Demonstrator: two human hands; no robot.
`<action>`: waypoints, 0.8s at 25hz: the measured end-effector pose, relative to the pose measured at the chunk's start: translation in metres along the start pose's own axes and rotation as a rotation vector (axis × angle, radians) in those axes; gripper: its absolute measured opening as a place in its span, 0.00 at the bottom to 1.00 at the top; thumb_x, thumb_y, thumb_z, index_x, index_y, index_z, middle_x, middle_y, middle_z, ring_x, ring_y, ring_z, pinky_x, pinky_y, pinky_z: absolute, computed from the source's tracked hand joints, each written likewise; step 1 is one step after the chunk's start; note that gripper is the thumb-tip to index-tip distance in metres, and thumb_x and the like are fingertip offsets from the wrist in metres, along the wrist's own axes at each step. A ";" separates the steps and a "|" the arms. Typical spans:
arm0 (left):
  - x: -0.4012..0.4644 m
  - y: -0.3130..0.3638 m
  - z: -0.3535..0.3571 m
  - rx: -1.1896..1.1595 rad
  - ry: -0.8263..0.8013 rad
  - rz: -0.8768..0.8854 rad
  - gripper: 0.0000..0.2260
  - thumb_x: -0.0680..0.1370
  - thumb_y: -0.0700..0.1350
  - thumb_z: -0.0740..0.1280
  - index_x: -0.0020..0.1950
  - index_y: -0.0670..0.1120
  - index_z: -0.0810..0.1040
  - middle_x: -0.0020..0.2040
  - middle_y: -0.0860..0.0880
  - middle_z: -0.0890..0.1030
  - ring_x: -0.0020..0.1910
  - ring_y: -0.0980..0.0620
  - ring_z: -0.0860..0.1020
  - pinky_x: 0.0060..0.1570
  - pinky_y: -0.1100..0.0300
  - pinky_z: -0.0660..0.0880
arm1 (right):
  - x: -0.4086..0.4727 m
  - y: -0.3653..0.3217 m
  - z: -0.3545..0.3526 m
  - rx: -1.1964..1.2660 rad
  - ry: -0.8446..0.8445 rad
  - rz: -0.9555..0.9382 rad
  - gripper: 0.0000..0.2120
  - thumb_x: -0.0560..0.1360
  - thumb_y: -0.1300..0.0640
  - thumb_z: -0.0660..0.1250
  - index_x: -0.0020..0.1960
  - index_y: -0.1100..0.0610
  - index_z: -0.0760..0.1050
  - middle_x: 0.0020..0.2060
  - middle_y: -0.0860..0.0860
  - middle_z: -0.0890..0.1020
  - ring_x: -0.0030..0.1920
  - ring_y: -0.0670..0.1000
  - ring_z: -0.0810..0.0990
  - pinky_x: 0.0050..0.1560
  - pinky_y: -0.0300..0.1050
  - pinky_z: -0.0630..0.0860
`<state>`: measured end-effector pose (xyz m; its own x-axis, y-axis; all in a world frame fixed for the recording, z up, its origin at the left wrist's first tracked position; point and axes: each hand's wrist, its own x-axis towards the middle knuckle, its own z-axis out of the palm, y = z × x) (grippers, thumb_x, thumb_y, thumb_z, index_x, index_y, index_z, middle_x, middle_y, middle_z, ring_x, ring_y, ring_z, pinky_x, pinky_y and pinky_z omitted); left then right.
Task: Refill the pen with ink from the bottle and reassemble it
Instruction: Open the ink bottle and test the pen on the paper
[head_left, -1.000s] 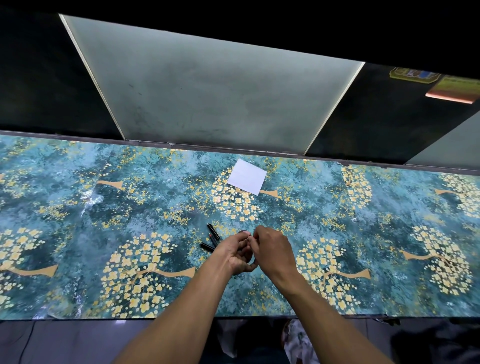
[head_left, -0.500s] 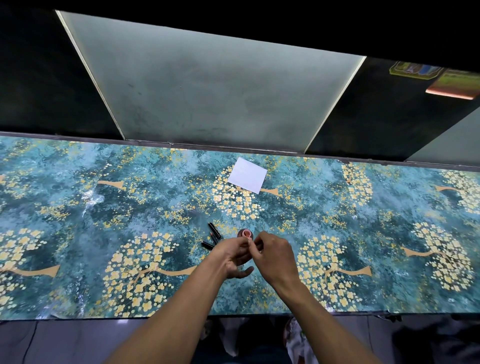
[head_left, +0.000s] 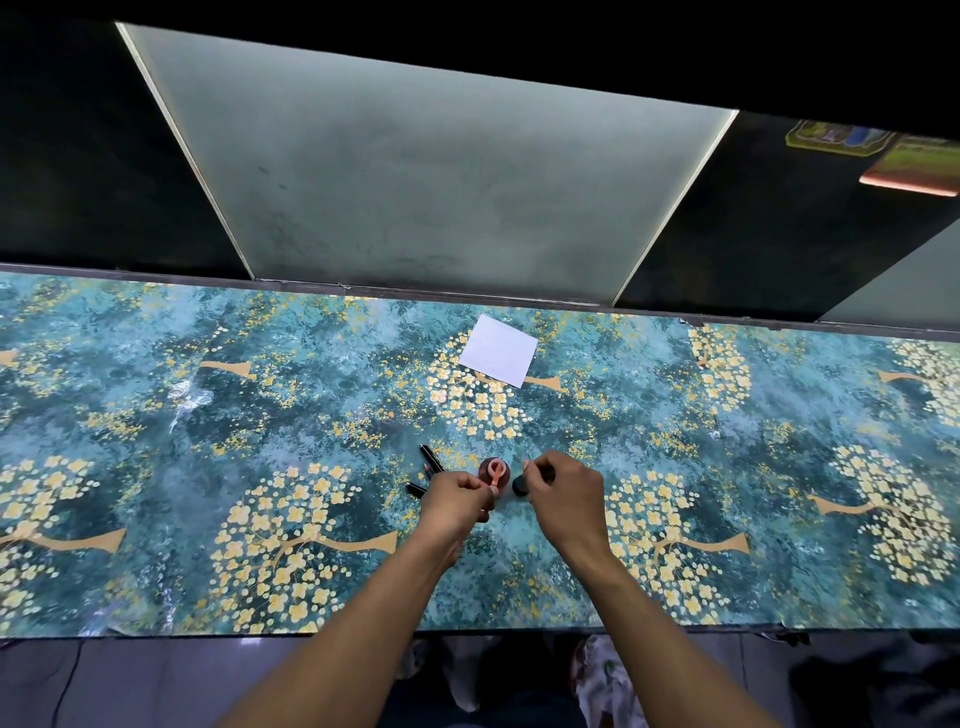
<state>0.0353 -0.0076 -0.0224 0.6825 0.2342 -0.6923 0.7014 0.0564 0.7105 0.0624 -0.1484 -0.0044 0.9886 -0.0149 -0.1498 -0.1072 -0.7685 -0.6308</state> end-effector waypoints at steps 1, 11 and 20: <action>0.001 0.000 -0.001 0.012 0.000 0.010 0.06 0.76 0.41 0.71 0.39 0.41 0.81 0.40 0.44 0.83 0.35 0.50 0.79 0.22 0.67 0.66 | 0.005 0.001 -0.001 0.026 0.000 0.025 0.10 0.79 0.52 0.69 0.40 0.55 0.80 0.34 0.50 0.83 0.35 0.50 0.81 0.39 0.50 0.79; -0.003 0.021 -0.032 -0.190 0.024 0.121 0.05 0.75 0.40 0.73 0.42 0.39 0.83 0.36 0.45 0.83 0.34 0.48 0.78 0.40 0.52 0.74 | 0.106 -0.021 0.007 0.063 -0.059 0.116 0.08 0.78 0.57 0.69 0.40 0.56 0.81 0.37 0.54 0.85 0.41 0.56 0.84 0.45 0.51 0.81; -0.005 0.026 -0.033 -0.299 0.066 0.103 0.05 0.74 0.42 0.74 0.39 0.44 0.85 0.38 0.44 0.84 0.34 0.48 0.79 0.43 0.48 0.76 | 0.179 -0.025 0.049 -0.193 -0.103 0.192 0.23 0.77 0.49 0.72 0.68 0.57 0.71 0.62 0.58 0.77 0.58 0.62 0.79 0.48 0.51 0.73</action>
<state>0.0433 0.0251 0.0035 0.7250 0.3152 -0.6125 0.5316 0.3095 0.7885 0.2370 -0.1006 -0.0526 0.9352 -0.1140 -0.3352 -0.2590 -0.8657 -0.4283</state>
